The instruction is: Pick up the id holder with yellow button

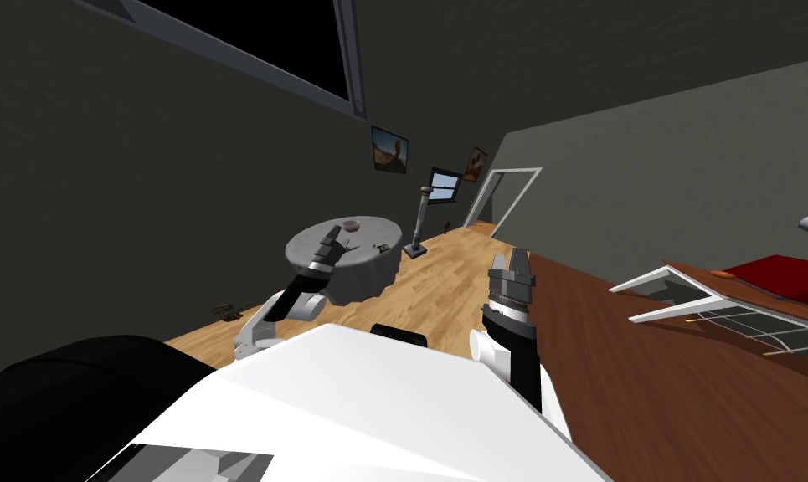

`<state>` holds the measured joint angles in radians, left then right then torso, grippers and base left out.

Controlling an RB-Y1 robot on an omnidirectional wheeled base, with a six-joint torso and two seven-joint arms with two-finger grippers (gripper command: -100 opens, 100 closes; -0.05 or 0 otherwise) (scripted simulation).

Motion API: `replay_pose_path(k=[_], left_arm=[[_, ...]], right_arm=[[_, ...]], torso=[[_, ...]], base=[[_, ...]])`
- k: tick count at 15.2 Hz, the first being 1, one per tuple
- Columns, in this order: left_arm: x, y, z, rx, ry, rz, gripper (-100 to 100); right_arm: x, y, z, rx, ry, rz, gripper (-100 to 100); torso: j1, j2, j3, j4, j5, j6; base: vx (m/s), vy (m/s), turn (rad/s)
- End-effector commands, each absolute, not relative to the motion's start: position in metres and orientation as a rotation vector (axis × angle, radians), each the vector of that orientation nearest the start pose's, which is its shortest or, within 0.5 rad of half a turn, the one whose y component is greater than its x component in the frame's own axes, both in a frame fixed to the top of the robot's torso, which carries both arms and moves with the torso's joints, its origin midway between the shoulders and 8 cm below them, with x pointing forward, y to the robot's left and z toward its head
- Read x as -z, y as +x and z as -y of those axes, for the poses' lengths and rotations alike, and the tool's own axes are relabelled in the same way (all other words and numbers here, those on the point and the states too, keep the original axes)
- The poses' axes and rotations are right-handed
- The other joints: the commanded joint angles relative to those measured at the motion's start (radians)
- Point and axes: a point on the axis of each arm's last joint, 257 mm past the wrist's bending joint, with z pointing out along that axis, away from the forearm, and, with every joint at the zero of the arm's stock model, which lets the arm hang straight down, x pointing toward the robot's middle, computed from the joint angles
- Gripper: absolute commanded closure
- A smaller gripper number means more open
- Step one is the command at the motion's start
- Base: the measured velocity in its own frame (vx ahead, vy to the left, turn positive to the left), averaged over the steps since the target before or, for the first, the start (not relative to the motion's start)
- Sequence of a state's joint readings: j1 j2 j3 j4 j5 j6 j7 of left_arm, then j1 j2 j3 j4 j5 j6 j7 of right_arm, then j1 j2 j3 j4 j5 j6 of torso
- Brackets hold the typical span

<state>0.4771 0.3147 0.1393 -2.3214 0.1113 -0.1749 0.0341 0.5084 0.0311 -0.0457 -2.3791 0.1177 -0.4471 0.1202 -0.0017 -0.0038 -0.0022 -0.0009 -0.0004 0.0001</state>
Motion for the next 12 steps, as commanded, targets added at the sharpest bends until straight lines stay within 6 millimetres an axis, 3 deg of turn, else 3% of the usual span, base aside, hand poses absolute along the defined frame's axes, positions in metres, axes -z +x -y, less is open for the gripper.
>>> replay_pose_path(k=[1,12], left_arm=[[0.008,0.387,-0.321,1.165,-0.719,-0.976,-100],[0.043,0.404,-0.35,1.039,-0.827,-1.145,-100]], right_arm=[[-0.055,0.331,0.282,-1.066,0.529,-0.651,0],[-0.055,0.331,0.282,-1.066,0.529,-0.651,0]], torso=[[0.0,0.0,0.0,0.0,0.0,0.0],[0.0,0.0,0.0,0.0,0.0,0.0]], base=[[0.031,-0.015,-0.01],[0.043,-0.02,-0.032]])
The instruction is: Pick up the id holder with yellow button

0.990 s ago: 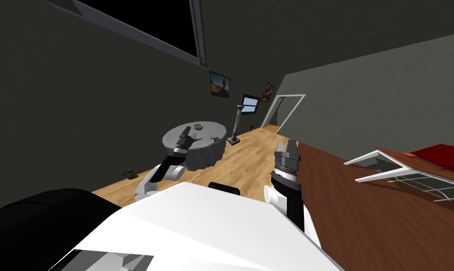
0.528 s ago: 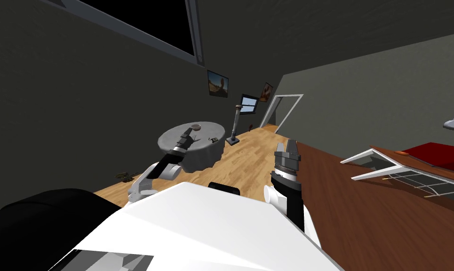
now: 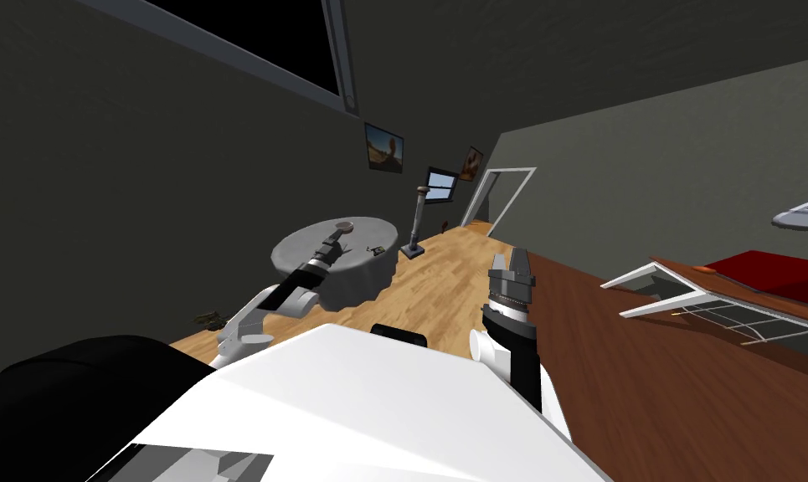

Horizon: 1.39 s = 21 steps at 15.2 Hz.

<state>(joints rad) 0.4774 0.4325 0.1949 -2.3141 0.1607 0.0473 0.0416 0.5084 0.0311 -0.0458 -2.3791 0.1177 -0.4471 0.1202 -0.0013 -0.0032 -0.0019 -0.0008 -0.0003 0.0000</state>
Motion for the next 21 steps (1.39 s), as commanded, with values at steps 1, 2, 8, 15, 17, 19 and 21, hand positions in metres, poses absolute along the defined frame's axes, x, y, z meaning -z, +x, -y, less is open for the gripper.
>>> replay_pose_path(k=[1,2,8,15,17,19,21], left_arm=[[0.046,0.406,-0.356,1.016,-0.839,-1.17,-100],[0.05,0.406,-0.358,1.006,-0.853,-1.18,-100],[0.068,0.41,-0.376,0.929,-0.921,-1.256,-100],[0.087,0.41,-0.395,0.845,-0.997,-1.328,-100],[0.093,0.409,-0.403,0.811,-1.025,-1.355,-100],[0.096,0.408,-0.409,0.784,-1.044,-1.376,-100],[0.104,0.407,-0.413,0.763,-1.069,-1.391,-100]], right_arm=[[-0.055,0.331,0.282,-1.066,0.529,-0.651,0],[-0.055,0.331,0.282,-1.066,0.529,-0.651,0],[-0.055,0.331,0.282,-1.066,0.529,-0.651,0],[-0.055,0.331,0.282,-1.066,0.529,-0.651,0],[-0.055,0.331,0.282,-1.066,0.529,-0.651,0],[-0.055,0.331,0.282,-1.066,0.529,-0.651,0],[-0.055,0.331,0.282,-1.066,0.529,-0.651,0]], torso=[[0.0,0.0,0.0,0.0,0.0,0.0],[0.0,0.0,0.0,0.0,0.0,0.0],[-0.001,0.0,0.0,0.0,0.0,0.0],[0.0,-0.001,0.0,0.0,0.0,0.0],[0.0,0.0,0.0,0.0,0.0,0.0],[-0.001,0.0,0.0,0.0,0.0,0.0],[0.0,0.0,0.0,0.0,0.0,0.0]], base=[[0.034,-0.025,-0.03],[0.039,-0.029,-0.04],[0.042,-0.021,-0.034],[0.045,-0.018,-0.029],[0.048,-0.023,-0.045],[0.043,-0.018,-0.026],[0.045,-0.017,-0.03]])
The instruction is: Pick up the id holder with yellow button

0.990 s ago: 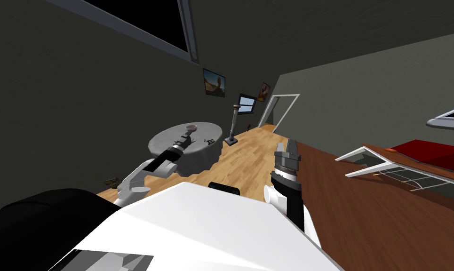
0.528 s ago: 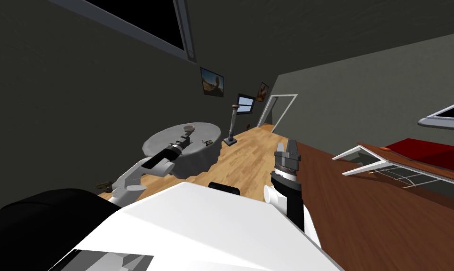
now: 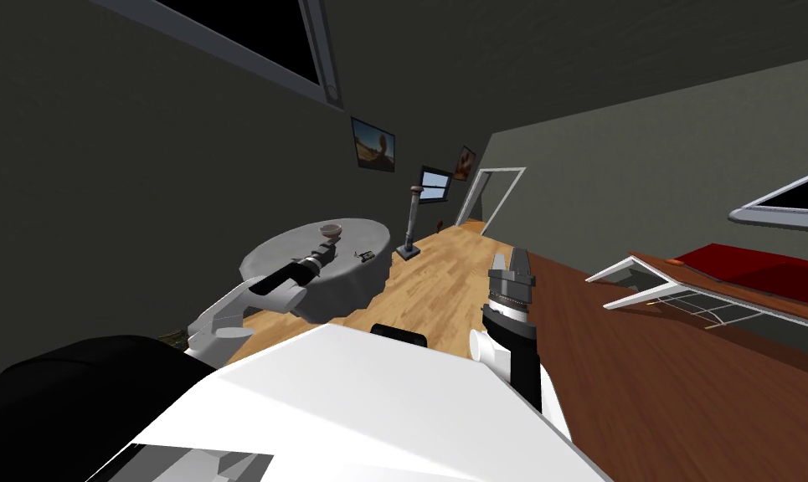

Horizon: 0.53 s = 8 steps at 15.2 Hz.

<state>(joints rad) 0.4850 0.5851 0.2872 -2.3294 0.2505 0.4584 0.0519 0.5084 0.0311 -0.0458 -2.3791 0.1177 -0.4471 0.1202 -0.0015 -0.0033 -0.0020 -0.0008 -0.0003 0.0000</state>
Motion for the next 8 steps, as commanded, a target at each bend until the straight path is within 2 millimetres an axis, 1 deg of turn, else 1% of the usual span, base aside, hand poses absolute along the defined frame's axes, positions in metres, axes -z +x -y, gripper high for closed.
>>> replay_pose_path(k=[1,3,4,6,7,8], left_arm=[[0.103,0.406,-0.417,0.747,-1.076,-1.403,-100],[0.112,0.404,-0.421,0.722,-1.105,-1.42,-100],[0.111,0.403,-0.425,0.705,-1.113,-1.432,-100],[0.119,0.4,-0.429,0.681,-1.141,-1.448,-100],[0.119,0.4,-0.429,0.681,-1.141,-1.448,-100],[0.121,0.398,-0.434,0.657,-1.158,-1.464,-100]], right_arm=[[-0.055,0.331,0.282,-1.066,0.529,-0.651,0],[-0.055,0.331,0.282,-1.066,0.529,-0.651,0],[-0.055,0.331,0.282,-1.066,0.529,-0.651,0],[-0.055,0.331,0.282,-1.066,0.529,-0.651,0],[-0.055,0.331,0.282,-1.066,0.529,-0.651,0],[-0.055,0.331,0.282,-1.066,0.529,-0.651,0]], torso=[[0.0,0.0,0.0,0.0,0.0,0.0],[0.0,0.0,0.0,0.0,0.0,0.0],[0.0,0.0,0.0,0.0,0.0,0.0],[0.0,0.0,0.0,0.0,0.0,0.0],[0.0,0.0,0.0,0.0,0.0,0.0],[0.0,0.001,0.0,0.0,0.0,0.0]], base=[[0.042,-0.02,-0.038],[0.041,-0.02,-0.029],[0.048,-0.018,-0.039],[0.047,-0.016,-0.029],[0.023,-0.008,0.001],[0.031,-0.014,-0.035]])
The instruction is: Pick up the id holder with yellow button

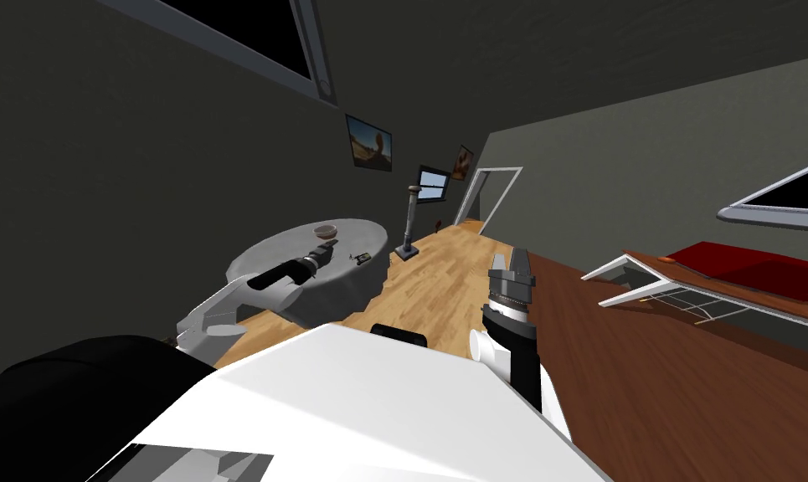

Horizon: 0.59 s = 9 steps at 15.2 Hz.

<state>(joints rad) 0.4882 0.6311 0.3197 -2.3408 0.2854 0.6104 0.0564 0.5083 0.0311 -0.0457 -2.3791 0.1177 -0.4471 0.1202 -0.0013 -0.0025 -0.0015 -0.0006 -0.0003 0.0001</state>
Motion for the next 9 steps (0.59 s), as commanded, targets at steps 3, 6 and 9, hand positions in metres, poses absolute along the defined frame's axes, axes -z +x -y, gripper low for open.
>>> replay_pose_path(k=[3,6,9], left_arm=[[0.128,0.393,-0.441,0.615,-1.195,-1.49,-100],[0.133,0.388,-0.447,0.58,-1.225,-1.513,-100],[0.139,0.383,-0.453,0.542,-1.258,-1.536,-100]], right_arm=[[-0.055,0.331,0.282,-1.066,0.529,-0.651,0],[-0.055,0.331,0.282,-1.066,0.529,-0.651,0],[-0.055,0.331,0.282,-1.066,0.529,-0.651,0]], torso=[[0.0,0.0,0.0,0.0,0.0,0.0],[0.0,0.0,0.0,0.0,0.0,0.0],[0.0,-0.001,0.0,0.0,0.0,0.0]], base=[[0.037,-0.015,-0.033],[0.044,-0.019,-0.033],[0.046,-0.018,-0.029]])
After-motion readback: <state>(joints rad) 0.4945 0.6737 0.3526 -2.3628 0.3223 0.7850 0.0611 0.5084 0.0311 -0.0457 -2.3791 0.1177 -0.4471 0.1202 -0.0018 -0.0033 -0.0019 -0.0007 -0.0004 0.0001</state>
